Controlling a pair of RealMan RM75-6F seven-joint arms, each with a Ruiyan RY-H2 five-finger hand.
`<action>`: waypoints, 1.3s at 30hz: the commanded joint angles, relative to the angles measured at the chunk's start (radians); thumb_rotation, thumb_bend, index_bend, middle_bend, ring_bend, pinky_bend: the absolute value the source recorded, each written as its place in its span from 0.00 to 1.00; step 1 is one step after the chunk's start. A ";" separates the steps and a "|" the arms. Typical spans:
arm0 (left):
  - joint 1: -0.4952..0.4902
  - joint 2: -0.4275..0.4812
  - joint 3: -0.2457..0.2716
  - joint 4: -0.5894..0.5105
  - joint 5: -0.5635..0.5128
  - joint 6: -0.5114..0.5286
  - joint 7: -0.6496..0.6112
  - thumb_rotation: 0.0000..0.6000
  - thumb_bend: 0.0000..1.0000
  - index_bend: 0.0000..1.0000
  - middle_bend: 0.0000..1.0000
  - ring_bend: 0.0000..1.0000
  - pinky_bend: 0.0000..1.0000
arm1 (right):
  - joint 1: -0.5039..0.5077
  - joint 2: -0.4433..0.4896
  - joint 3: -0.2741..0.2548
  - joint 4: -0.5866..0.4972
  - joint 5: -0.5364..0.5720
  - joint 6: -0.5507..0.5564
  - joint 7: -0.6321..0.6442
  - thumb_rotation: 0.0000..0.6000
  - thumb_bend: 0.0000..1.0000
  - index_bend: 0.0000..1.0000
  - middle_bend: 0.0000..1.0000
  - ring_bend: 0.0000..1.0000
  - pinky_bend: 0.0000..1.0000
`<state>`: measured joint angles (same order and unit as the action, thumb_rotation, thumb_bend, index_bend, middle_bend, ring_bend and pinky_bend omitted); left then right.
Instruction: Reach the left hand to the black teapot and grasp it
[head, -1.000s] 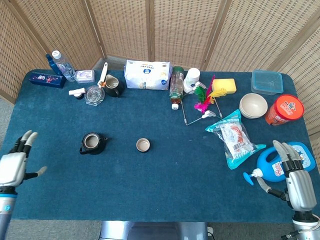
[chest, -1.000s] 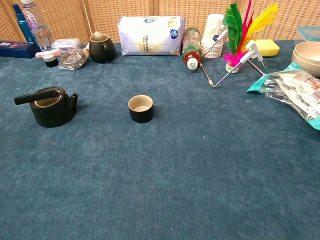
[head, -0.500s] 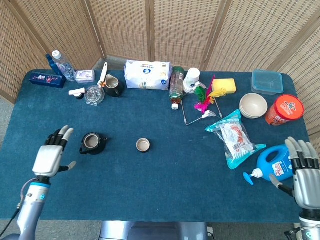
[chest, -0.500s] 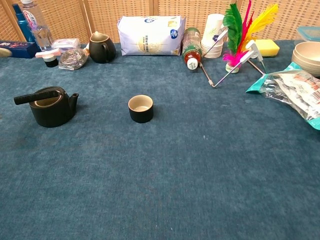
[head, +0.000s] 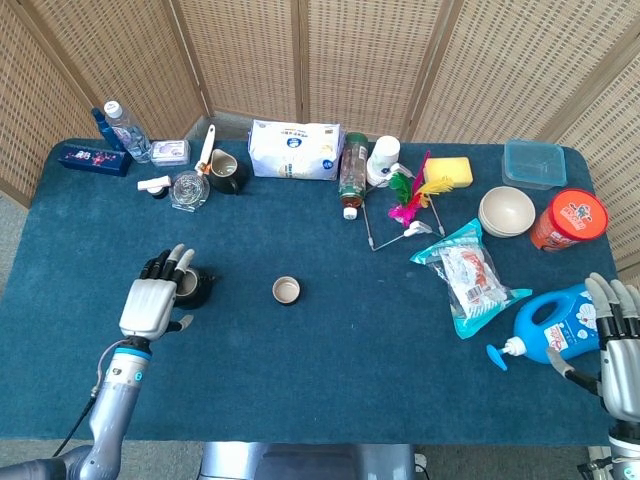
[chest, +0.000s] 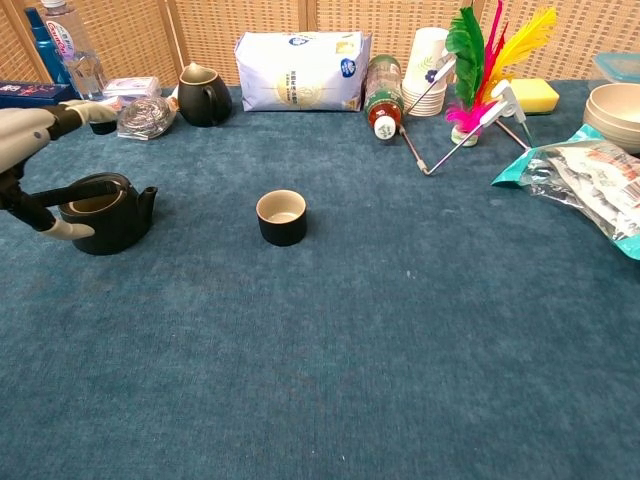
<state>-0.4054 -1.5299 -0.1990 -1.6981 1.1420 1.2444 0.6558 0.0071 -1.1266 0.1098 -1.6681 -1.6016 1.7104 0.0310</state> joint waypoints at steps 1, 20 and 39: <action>-0.013 -0.017 -0.002 0.016 -0.024 0.007 0.026 1.00 0.26 0.00 0.00 0.00 0.10 | -0.001 0.004 0.001 -0.001 0.002 -0.001 0.007 1.00 0.11 0.00 0.00 0.00 0.00; -0.051 -0.115 -0.010 0.154 -0.017 0.089 0.057 1.00 0.41 0.34 0.37 0.43 0.51 | 0.005 0.018 -0.002 -0.013 0.015 -0.032 0.044 1.00 0.11 0.00 0.00 0.00 0.00; -0.078 -0.096 0.016 0.276 0.084 0.116 0.050 1.00 0.65 0.70 0.75 0.73 0.81 | 0.008 0.029 -0.010 -0.026 0.025 -0.061 0.030 1.00 0.11 0.00 0.00 0.00 0.00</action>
<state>-0.4798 -1.6316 -0.1851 -1.4296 1.2137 1.3555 0.7149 0.0146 -1.0975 0.0999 -1.6943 -1.5774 1.6500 0.0615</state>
